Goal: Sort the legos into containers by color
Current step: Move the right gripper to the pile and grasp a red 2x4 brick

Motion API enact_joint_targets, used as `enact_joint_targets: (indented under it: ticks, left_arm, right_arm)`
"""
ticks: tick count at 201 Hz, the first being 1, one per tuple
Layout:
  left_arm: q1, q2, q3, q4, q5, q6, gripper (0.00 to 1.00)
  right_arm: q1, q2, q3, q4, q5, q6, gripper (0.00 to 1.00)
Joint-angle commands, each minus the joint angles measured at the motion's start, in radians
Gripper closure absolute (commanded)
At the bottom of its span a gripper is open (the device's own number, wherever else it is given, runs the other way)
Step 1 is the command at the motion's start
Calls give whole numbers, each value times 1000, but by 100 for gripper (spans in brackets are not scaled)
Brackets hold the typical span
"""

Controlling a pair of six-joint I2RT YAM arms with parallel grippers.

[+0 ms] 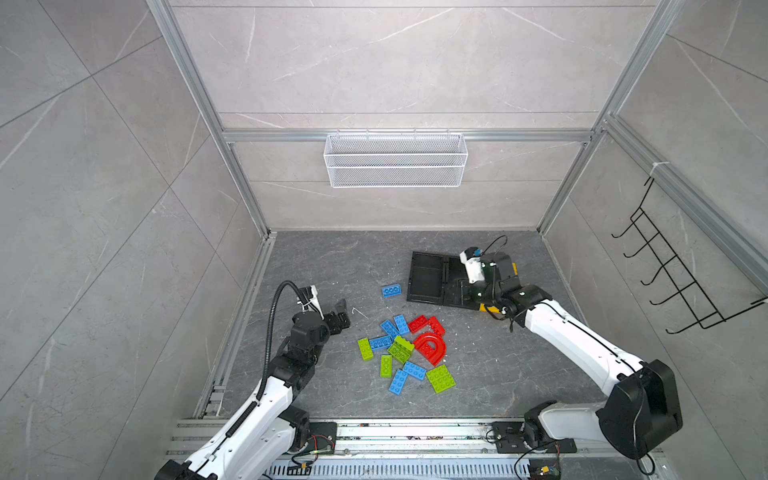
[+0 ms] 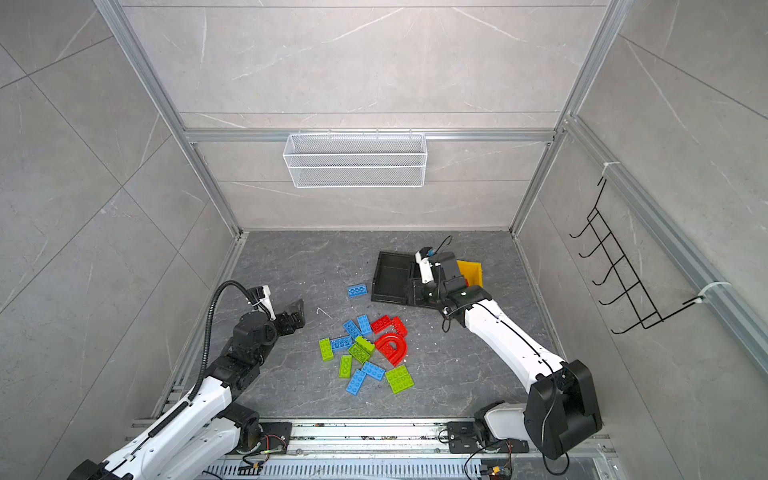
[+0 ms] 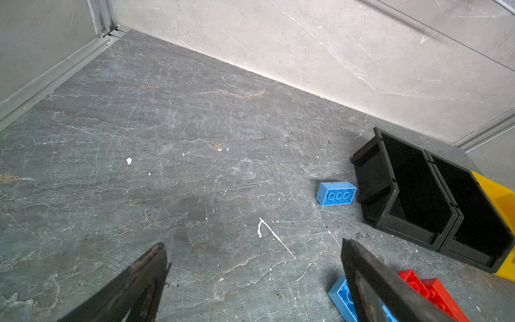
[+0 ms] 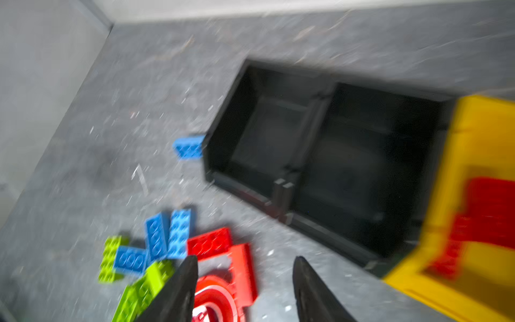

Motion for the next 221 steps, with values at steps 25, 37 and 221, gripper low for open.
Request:
enact_joint_targets:
  ticks: [25, 37, 221]
  left_arm:
    - [3, -8, 3, 52, 19, 21, 1]
    - [3, -5, 3, 52, 23, 20, 0]
    - [3, 0, 10, 40, 8, 17, 1]
  right_arm:
    - [118, 143, -1, -108, 100, -36, 43]
    - [144, 181, 21, -129, 132, -51, 43]
    - [181, 432, 116, -175, 201, -47, 67]
